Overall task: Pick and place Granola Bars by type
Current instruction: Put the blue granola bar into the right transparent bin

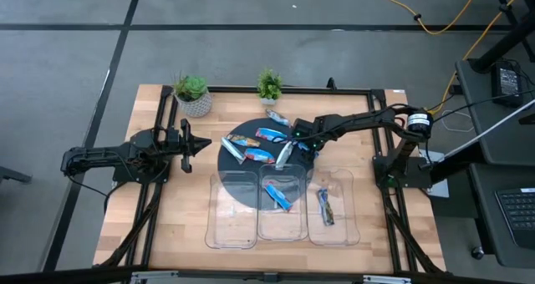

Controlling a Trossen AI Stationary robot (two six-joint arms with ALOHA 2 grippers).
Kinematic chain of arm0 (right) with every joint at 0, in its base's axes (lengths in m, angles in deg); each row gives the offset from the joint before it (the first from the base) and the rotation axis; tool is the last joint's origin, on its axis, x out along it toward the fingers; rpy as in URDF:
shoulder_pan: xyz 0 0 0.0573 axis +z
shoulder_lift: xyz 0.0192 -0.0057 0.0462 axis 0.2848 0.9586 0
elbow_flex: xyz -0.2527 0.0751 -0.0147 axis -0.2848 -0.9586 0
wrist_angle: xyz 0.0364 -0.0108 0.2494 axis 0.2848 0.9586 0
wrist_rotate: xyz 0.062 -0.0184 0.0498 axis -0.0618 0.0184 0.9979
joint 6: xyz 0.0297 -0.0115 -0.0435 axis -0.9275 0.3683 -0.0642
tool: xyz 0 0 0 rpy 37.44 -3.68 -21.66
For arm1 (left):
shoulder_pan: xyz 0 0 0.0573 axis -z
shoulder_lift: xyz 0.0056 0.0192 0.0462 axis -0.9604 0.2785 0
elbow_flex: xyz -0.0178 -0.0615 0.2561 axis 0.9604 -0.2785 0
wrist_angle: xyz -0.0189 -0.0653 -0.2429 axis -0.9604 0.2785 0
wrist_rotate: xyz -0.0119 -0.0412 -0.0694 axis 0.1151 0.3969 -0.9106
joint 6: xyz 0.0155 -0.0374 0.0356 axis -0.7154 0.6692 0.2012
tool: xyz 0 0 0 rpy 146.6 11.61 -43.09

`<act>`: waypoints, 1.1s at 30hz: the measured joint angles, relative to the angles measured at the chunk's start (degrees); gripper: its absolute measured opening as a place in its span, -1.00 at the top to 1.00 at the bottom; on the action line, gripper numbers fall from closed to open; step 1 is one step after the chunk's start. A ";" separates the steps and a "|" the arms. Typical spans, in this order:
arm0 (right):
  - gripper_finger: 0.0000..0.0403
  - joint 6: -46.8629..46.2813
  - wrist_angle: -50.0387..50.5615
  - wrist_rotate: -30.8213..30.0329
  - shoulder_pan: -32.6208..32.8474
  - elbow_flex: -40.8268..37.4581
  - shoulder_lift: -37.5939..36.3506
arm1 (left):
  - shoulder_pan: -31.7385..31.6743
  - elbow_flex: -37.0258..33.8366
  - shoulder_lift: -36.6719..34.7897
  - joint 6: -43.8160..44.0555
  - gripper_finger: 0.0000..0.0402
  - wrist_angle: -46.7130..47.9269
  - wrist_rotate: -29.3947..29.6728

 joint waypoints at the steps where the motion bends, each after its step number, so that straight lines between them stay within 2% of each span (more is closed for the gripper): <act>1: -0.17 -0.02 -0.03 -0.02 0.00 0.02 0.00 | 0.00 0.01 -0.01 0.01 0.95 -0.02 0.00; 10: 0.48 -1.57 0.66 -0.80 -0.04 0.11 0.07 | -0.01 0.00 -0.02 0.01 0.95 -0.01 0.00; 15: 0.73 -1.37 4.32 -0.67 -0.06 2.32 0.20 | -0.01 0.00 -0.01 0.00 0.95 -0.01 0.00; 18: 0.79 0.15 6.68 -0.14 -0.04 4.90 0.20 | -0.01 0.00 -0.01 0.00 0.94 0.00 0.00; 22: 0.77 1.32 11.80 -0.21 -0.04 9.05 0.20 | -0.01 0.00 0.00 0.00 0.94 0.00 0.00; 28: 0.77 1.90 21.10 -4.33 -0.04 16.91 0.20 | -0.01 0.02 -0.01 0.00 0.96 0.00 0.00; 33: 0.82 2.65 26.24 -4.72 -0.04 22.98 -0.94 | -0.02 0.01 -0.01 0.00 0.94 -0.01 0.00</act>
